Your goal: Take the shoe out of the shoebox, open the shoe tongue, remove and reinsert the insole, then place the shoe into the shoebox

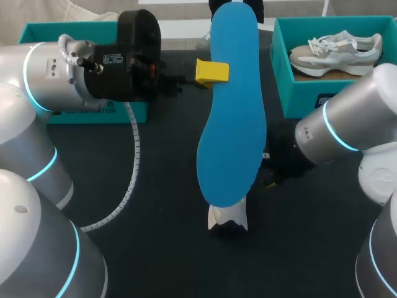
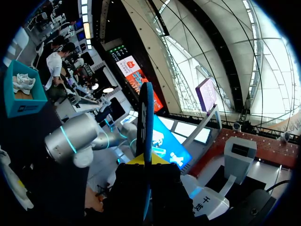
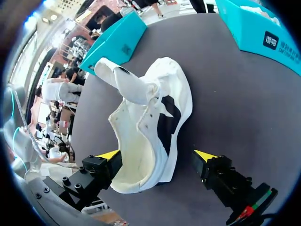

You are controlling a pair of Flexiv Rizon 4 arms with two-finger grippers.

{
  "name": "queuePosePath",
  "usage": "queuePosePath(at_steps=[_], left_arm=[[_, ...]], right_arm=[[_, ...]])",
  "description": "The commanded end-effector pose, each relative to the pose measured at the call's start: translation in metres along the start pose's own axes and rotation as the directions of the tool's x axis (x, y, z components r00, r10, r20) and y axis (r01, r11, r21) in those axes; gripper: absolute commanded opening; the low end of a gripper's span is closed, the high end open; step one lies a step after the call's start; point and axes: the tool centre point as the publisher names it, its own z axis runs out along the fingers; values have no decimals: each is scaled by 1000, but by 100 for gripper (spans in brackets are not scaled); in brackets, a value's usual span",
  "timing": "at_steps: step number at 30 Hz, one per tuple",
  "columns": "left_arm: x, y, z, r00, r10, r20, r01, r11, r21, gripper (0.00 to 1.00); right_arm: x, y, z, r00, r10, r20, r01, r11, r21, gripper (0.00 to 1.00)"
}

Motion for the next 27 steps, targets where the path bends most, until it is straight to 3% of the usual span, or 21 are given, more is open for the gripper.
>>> queuePosePath(at_steps=[1,4,9,16,19,27], left_arm=[[-1,2,0,1000,0,0,0,1000,3,0],[-1,2,0,1000,0,0,0,1000,3,0],[-1,2,0,1000,0,0,0,1000,3,0],[-1,2,0,1000,0,0,0,1000,3,0],[-1,2,0,1000,0,0,0,1000,3,0],[-1,2,0,1000,0,0,0,1000,3,0]], right_arm=[[9,3,5,983,76,-164,-96,988,-120,100],[21,15,-8,965,89,-248,-129,980,-151,100],[33,26,-28,907,146,-395,-191,979,-77,100],[58,35,-53,737,200,-646,-216,975,56,100],[66,38,-64,683,193,-705,-193,978,81,100],[77,46,-100,634,143,-760,-177,984,38,100]])
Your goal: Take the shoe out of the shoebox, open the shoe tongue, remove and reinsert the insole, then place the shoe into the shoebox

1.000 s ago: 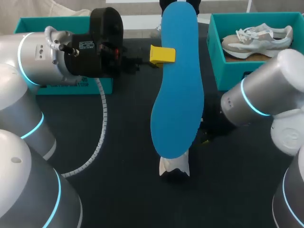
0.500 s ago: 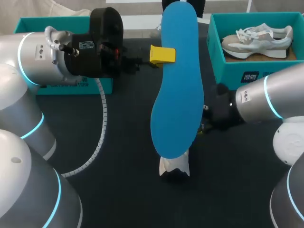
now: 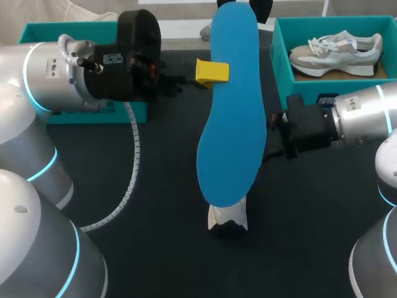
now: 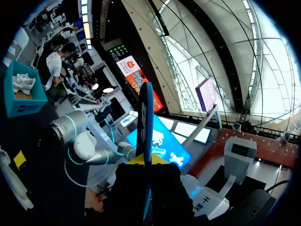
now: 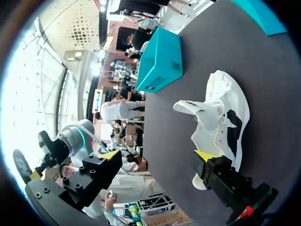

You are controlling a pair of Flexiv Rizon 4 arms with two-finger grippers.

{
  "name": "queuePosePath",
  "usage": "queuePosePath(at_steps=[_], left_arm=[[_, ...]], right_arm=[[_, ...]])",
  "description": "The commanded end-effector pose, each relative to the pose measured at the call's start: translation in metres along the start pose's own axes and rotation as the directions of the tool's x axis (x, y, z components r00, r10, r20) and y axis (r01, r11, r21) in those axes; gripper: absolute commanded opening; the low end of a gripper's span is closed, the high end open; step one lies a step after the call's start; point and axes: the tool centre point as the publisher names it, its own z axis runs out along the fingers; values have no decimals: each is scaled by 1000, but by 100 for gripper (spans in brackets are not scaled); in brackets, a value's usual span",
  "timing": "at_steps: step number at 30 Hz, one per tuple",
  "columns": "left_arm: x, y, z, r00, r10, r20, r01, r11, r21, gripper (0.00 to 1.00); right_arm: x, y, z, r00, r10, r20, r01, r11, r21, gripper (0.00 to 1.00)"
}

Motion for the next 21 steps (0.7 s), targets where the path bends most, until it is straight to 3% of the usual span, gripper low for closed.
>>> queuePosePath(at_steps=[1,5,7,21], left_arm=[[-1,2,0,1000,0,0,0,1000,3,0],[-1,2,0,1000,0,0,0,1000,3,0],[-1,2,0,1000,0,0,0,1000,3,0],[-1,2,0,1000,0,0,0,1000,3,0]], right_arm=[[7,-2,-21,978,-22,-206,22,1000,-3,100],[9,0,-30,979,-9,-202,9,1000,-3,100],[12,4,-36,978,7,-208,-15,999,-40,100],[12,4,-36,978,7,-208,-15,999,-40,100]])
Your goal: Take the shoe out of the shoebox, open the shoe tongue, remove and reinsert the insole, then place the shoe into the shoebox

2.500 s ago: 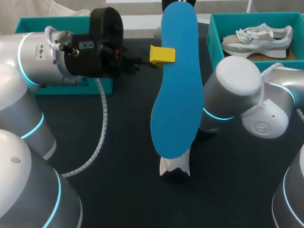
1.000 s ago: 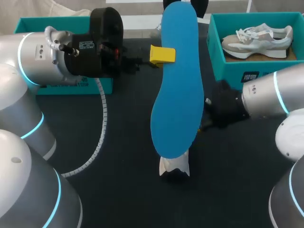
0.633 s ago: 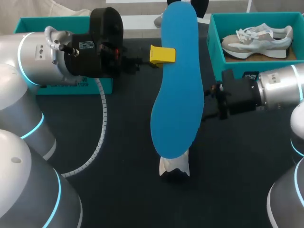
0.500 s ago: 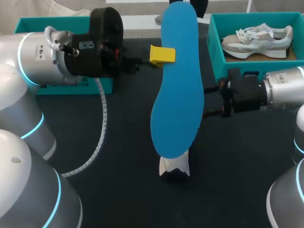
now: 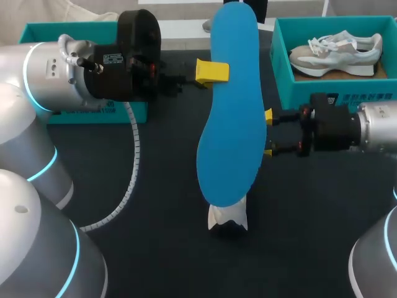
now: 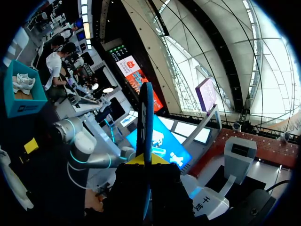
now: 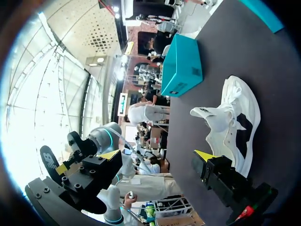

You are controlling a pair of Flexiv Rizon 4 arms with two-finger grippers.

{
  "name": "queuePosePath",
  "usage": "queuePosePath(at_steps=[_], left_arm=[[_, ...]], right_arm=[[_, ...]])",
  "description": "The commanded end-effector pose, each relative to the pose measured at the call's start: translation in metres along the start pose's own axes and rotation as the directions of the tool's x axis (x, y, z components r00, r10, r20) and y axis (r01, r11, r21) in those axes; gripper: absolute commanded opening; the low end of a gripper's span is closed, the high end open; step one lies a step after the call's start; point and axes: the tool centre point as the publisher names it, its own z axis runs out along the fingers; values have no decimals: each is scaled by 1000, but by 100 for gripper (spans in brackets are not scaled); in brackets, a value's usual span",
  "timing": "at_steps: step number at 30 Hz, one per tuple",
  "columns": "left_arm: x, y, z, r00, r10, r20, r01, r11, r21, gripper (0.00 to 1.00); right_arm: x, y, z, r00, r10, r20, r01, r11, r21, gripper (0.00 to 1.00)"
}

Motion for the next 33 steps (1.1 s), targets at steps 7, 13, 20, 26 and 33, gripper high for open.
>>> queuePosePath(at_steps=[7,13,20,26,33], left_arm=[[-1,2,0,1000,0,0,0,1000,3,0],[-18,38,-16,912,410,-3,-400,887,-231,0],[-49,46,-48,483,874,-56,-841,444,-310,0],[-75,44,-73,1,984,-175,-952,-53,-303,0],[-87,40,-86,-134,982,-130,-944,-166,-285,0]], right_arm=[[0,-1,1,1000,1,3,-1,1000,-1,100],[0,-1,1,1000,1,3,-1,1000,-1,100],[0,-1,1,1000,1,3,-1,1000,-1,100],[0,-1,1,1000,1,3,-1,1000,-1,100],[0,-1,1,1000,1,3,-1,1000,-1,100]])
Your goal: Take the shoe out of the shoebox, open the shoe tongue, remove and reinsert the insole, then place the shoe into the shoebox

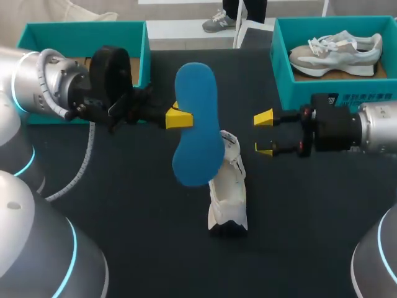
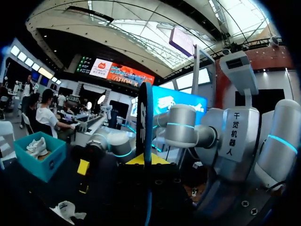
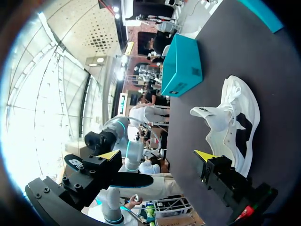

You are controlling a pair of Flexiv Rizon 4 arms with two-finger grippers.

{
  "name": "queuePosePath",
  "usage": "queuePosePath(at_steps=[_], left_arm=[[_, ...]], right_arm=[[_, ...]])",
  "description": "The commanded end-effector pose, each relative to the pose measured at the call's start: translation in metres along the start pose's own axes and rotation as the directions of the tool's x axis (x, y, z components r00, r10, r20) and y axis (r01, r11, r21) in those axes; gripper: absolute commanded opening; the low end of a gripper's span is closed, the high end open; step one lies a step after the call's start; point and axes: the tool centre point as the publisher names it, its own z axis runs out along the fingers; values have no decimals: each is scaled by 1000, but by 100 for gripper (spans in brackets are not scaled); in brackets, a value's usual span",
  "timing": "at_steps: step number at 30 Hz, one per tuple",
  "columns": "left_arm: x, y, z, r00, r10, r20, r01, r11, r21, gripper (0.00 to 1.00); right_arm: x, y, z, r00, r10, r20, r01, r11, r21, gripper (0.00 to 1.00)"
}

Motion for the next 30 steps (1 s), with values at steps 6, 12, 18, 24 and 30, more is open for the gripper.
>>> queuePosePath(at_steps=[6,12,18,24,30], left_arm=[[-2,1,-4,544,837,61,-822,546,-165,0],[-2,1,-4,544,837,61,-822,546,-165,0],[-2,1,-4,544,837,61,-822,546,-165,0],[-12,24,-13,258,966,26,-960,260,-104,0],[-28,56,-25,-122,985,-122,-991,-128,-42,0]], right_arm=[[0,0,2,1000,1,2,-1,1000,-2,100],[0,0,2,1000,1,2,-1,1000,-2,100],[0,0,2,1000,1,2,-1,1000,-2,100],[0,0,2,1000,1,2,-1,1000,-2,100],[0,0,2,1000,1,2,-1,1000,-2,100]])
